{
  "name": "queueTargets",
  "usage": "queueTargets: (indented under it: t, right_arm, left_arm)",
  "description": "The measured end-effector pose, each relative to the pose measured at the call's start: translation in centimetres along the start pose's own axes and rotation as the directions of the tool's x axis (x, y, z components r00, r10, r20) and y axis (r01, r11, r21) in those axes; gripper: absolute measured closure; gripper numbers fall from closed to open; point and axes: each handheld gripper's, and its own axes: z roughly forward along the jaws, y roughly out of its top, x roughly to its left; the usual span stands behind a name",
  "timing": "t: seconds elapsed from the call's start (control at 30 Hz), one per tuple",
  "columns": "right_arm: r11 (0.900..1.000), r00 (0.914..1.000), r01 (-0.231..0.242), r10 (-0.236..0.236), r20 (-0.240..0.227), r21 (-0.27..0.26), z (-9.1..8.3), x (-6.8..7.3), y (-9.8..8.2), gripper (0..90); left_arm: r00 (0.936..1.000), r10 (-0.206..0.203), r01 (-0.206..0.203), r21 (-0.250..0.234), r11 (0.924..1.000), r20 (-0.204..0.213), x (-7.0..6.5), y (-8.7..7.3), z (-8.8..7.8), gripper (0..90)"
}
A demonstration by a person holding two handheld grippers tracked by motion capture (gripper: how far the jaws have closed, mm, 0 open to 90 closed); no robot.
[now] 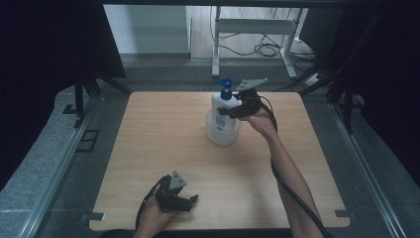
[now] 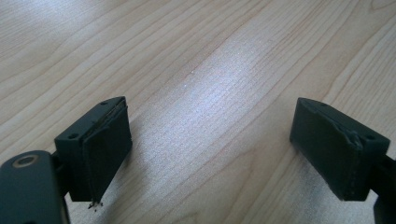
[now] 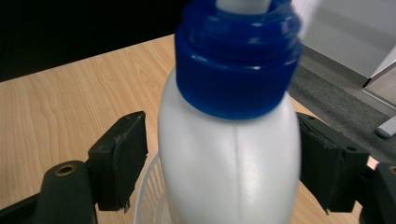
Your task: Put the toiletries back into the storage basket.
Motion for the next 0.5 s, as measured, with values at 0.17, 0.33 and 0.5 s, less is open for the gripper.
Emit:
queueTargets:
  t: [0.17,0.33,0.5]
  right_arm:
    - [1.0,1.0,0.002,-0.002,0.001,0.005,-0.5,0.1,0.2,19.6]
    - [1.0,1.0,0.001,-0.001,0.004,0.007,-0.9,0.3,0.3,17.6]
    - [1.0,1.0,-0.002,0.002,0.009,0.011,-1.2,0.4,0.4,16.1]
  left_arm:
    - [1.0,0.0,0.0,0.0,1.0,0.0,0.0,0.0,0.0,11.9]
    - [1.0,0.0,0.0,0.002,1.0,-0.001,0.0,0.0,0.0,11.9]
    - [1.0,0.0,0.0,0.002,1.0,-0.001,0.0,0.0,0.0,11.9]
